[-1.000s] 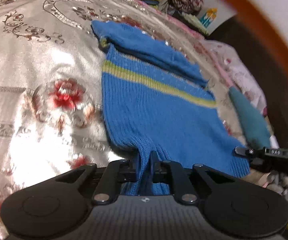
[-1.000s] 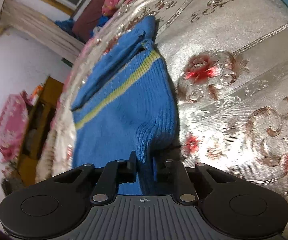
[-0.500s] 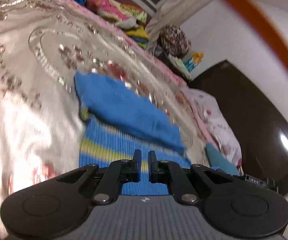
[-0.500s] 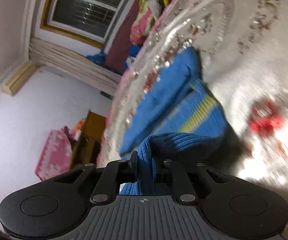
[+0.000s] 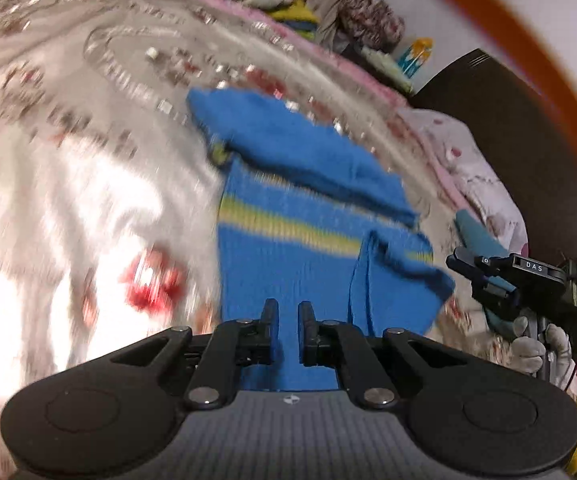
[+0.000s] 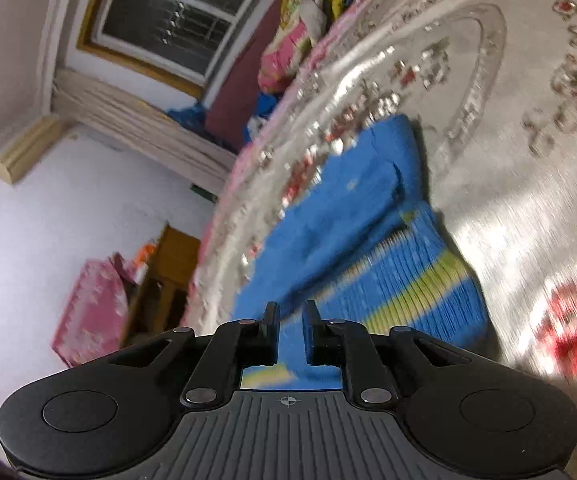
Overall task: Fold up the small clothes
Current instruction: 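Fold the held side edge inward over the sweater body with the right gripper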
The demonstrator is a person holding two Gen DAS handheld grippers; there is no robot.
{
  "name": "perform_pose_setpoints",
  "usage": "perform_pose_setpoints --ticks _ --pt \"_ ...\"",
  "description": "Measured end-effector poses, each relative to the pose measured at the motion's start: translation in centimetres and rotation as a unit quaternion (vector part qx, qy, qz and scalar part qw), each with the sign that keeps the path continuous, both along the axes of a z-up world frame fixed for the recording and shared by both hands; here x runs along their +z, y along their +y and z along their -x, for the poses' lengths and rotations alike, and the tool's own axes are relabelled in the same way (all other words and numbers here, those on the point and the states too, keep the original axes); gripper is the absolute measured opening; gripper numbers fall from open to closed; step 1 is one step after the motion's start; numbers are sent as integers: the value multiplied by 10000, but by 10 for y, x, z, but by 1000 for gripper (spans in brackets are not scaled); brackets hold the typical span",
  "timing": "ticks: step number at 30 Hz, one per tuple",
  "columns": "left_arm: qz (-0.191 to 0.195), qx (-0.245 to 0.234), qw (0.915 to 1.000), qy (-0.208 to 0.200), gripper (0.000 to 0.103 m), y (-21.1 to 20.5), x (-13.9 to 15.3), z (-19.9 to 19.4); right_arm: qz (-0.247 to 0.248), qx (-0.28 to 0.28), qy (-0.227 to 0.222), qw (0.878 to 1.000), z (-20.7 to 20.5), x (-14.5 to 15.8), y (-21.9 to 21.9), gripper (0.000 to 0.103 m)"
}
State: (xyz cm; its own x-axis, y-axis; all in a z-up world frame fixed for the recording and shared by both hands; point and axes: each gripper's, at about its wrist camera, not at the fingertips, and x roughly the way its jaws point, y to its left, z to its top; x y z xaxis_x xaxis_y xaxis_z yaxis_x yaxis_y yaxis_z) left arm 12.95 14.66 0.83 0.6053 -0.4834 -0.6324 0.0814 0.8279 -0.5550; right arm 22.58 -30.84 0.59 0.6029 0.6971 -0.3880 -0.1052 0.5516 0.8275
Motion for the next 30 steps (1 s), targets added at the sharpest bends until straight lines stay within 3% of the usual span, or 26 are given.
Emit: perform_pose_setpoints --ticks 5,7,8,12,17,21,23,24,26,30 --pt "57 127 9997 201 15 3 -8 23 754 260 -138 9967 22 10 7 16" --pt "102 152 9996 238 15 3 -10 29 1207 439 -345 9911 21 19 17 29" --pt "111 161 9995 243 15 3 -10 32 1531 513 -508 9856 22 23 24 40" --pt "161 219 9992 287 15 6 -13 38 2829 1181 -1099 9455 15 29 66 45" --pt "238 280 9986 382 15 11 -17 42 4149 2053 -1850 8669 18 20 114 52" --pt "148 220 9989 394 15 11 -14 51 4415 2364 -2041 8411 12 11 133 51" --pt "82 183 9990 392 16 13 -12 58 4480 2284 -1955 8420 4 9 135 45" --pt "35 164 9991 385 18 12 -10 61 4412 2217 -1843 8498 -1 8 134 26" --pt "-32 119 9992 369 23 13 -7 66 4176 1931 -1583 8737 -11 12 123 8" --pt "-153 -41 9990 411 24 9 -5 68 3557 1205 -1438 9156 -7 29 84 5"
